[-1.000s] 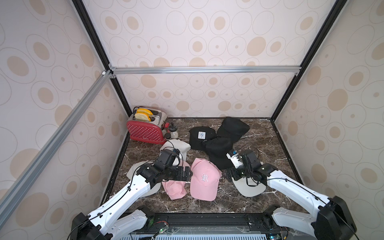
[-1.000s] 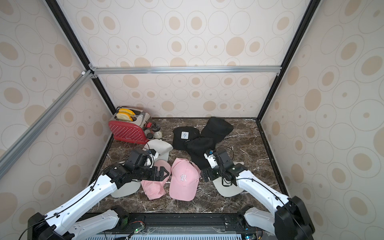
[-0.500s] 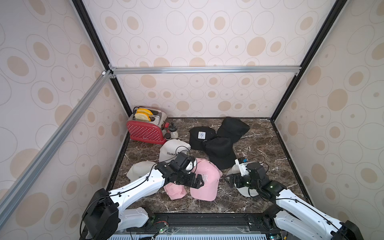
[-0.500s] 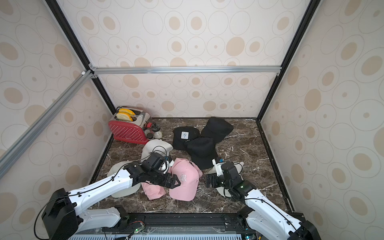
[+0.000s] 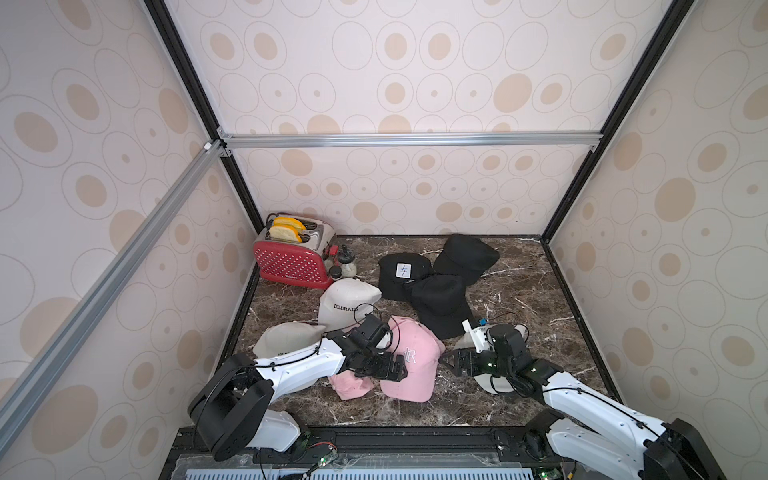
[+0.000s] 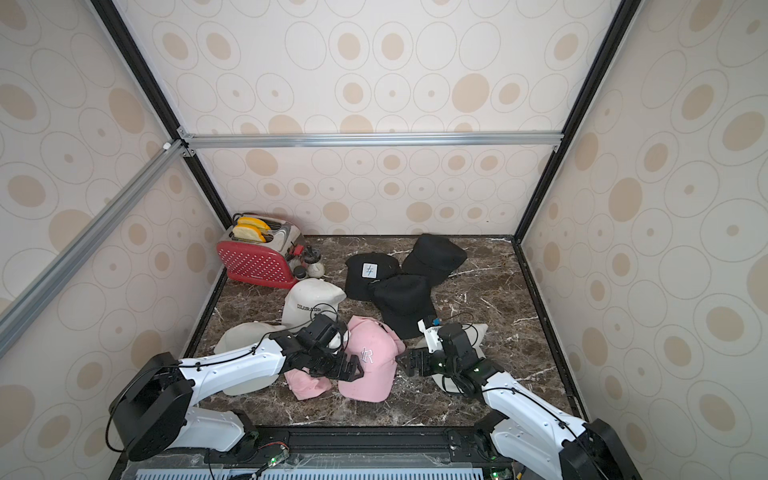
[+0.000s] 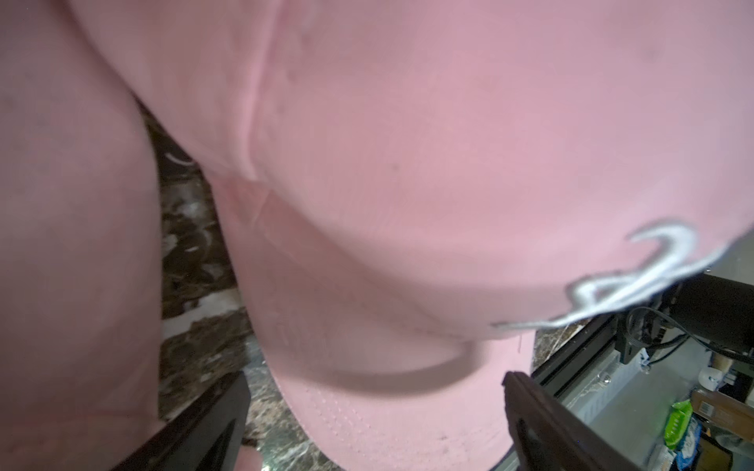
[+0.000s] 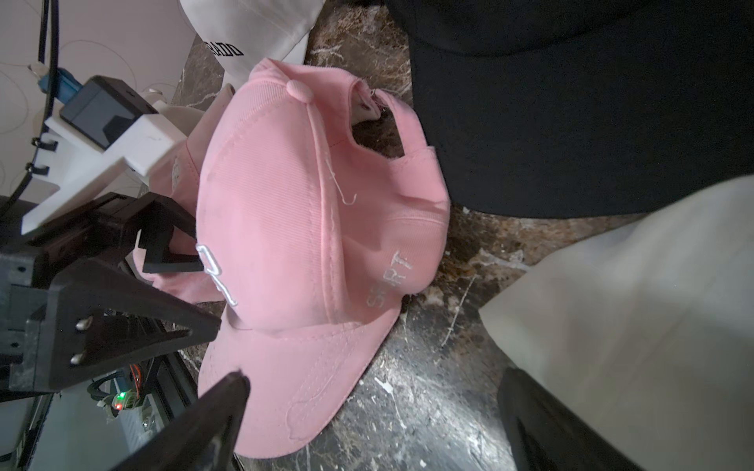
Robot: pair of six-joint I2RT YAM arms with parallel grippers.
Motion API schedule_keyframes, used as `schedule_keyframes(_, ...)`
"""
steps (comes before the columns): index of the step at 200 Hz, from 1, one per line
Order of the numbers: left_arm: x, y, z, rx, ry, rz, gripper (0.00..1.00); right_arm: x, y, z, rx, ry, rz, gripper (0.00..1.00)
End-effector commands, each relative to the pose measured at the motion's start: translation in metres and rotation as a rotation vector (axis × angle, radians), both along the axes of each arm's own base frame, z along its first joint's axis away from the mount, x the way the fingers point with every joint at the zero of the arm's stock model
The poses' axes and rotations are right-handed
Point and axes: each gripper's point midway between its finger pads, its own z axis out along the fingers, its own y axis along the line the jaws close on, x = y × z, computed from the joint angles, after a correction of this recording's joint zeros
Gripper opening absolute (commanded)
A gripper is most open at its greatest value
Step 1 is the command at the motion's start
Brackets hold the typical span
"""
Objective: Stack the baseball caps by color
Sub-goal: Adjust the baseball cap at the center of the board, then move the baseball cap to the center of the board.
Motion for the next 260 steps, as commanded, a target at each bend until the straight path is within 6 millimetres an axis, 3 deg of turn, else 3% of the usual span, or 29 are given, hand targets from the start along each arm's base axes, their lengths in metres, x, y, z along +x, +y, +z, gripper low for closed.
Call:
schedule_keyframes(1, 0.001, -0.015, 0.007, -0.063, -0.009, -0.013, 0.99, 0.006, 0.007, 0.005, 0.035, 0.014, -0.008, 1.00)
schedule_keyframes(44, -0.005, -0.018, -0.007, -0.037, 0.047, -0.031, 0.99, 0.012, 0.000, -0.006, -0.042, 0.111, -0.092, 1.00)
schedule_keyframes(123, -0.012, 0.008, -0.025, 0.151, 0.069, -0.042, 0.99, 0.017, 0.017, 0.005, 0.021, 0.125, -0.052, 1.00)
schedule_keyframes(160, -0.024, -0.027, -0.015, 0.024, 0.107, -0.111, 0.99, 0.017, 0.021, 0.007, 0.036, 0.118, -0.033, 1.00)
schedule_keyframes(187, -0.031, -0.047, -0.013, 0.022, 0.101, -0.158, 0.99, 0.020, 0.020, 0.007, 0.045, 0.140, -0.060, 1.00)
schedule_keyframes(237, 0.000, -0.046, -0.017, 0.095, -0.016, -0.050, 0.99, 0.031, 0.023, 0.007, 0.054, 0.151, -0.067, 1.00)
schedule_keyframes(260, 0.017, -0.049, -0.017, 0.118, -0.072, -0.025, 0.96, 0.037, 0.028, 0.006, 0.073, 0.130, -0.039, 0.91)
